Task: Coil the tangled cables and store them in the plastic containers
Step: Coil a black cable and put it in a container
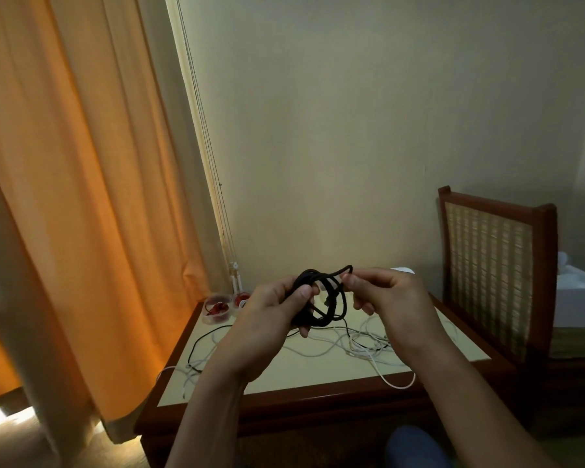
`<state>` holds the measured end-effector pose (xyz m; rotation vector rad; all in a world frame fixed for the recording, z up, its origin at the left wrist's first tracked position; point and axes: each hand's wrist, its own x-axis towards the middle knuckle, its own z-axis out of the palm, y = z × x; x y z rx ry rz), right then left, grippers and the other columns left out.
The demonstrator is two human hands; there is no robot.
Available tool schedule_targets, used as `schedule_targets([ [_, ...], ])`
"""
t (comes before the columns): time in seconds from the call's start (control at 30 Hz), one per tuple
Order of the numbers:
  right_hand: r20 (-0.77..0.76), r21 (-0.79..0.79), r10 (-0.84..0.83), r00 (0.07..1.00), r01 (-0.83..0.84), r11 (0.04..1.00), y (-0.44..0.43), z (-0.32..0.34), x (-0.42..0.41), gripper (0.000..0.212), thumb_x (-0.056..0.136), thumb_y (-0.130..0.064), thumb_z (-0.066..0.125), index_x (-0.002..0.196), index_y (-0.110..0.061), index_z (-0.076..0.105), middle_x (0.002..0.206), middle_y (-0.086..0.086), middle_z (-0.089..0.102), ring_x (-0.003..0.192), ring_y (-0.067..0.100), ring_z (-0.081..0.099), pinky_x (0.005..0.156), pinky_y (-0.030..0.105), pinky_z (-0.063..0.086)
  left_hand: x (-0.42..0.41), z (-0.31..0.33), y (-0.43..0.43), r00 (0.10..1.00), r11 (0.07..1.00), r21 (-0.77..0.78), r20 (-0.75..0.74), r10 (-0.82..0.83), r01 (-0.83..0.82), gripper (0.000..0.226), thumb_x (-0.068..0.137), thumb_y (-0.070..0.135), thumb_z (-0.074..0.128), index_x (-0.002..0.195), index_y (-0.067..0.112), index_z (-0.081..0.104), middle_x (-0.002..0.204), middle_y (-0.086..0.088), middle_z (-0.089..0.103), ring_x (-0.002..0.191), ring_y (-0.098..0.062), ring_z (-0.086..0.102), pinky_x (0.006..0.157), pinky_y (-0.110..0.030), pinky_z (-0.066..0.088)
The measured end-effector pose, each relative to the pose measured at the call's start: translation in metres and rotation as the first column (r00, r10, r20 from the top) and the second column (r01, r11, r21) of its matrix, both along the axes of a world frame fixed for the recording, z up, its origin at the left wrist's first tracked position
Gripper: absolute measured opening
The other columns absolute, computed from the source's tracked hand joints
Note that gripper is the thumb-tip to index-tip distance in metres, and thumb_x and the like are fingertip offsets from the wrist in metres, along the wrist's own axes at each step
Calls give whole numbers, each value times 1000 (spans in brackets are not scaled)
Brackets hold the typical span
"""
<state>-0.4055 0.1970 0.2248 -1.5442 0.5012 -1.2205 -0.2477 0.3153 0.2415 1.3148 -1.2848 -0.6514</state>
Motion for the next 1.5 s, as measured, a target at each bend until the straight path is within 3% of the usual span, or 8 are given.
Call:
schedule_targets([
  [0.23,79,231,317,945,-327,916,4,-3,8,29,78,-24,71,95,-1,78,85,11,70,72,21,43,62,25,36,-7,0,0,1000,1000,-2,11,19,-19,24,106,14,50,112,17,73,92,1,76,81,-11,69,76,-27,60],
  [0.43,-50,102,319,946,-313,944,8,-8,4,28,97,-22,56,102,-4,77,106,9,62,89,27,42,68,32,35,-8,2,-1,995,993,-73,-44,91,-94,25,105,14,52,105,29,72,92,8,79,89,-7,75,73,-18,57],
  [0.63,62,182,407,911,-411,893,22,-4,3,52,88,-58,66,114,-13,73,107,1,65,93,18,49,73,32,36,-15,4,-8,988,982,-121,-62,142,-149,24,103,15,55,101,32,73,88,9,79,83,-6,75,73,-18,58],
  [0.77,-147,3,164,975,-165,986,35,0,10,8,91,-33,72,90,-26,75,88,-13,74,89,8,70,83,32,53,-15,4,-9,985,989,-101,-141,95,-110,22,103,11,55,106,19,75,95,3,80,87,-9,76,72,-19,58],
  [0.97,-332,-370,-300,894,169,913,33,-1,16,8,97,-35,64,101,-33,70,82,-11,72,74,-1,67,60,11,45,-8,1,-11,970,992,-55,-222,101,-116,18,100,6,60,110,9,74,101,-4,79,96,-16,76,85,-30,61],
  [1.1,-353,-430,-354,866,186,884,28,-1,15,23,101,-24,58,123,-24,68,83,-8,71,59,-2,68,56,12,51,-6,-1,-11,948,991,-44,-300,107,-126,14,98,7,63,103,5,76,97,-10,78,96,-27,74,75,-27,61],
  [1.33,-207,-447,-352,913,232,864,18,5,4,15,98,-15,64,96,-21,77,68,-12,70,58,4,67,54,11,48,1,-4,-13,876,994,-50,-478,60,-95,17,100,3,57,101,-7,70,102,-20,77,106,-31,73,95,-40,59],
  [1.5,-115,-285,-281,953,239,928,14,-2,9,17,96,-11,64,91,-22,76,73,-10,73,64,8,72,62,22,57,-4,-10,-18,776,994,-84,-631,6,-76,13,99,0,54,101,-3,67,97,-18,76,108,-28,73,99,-40,56],
])
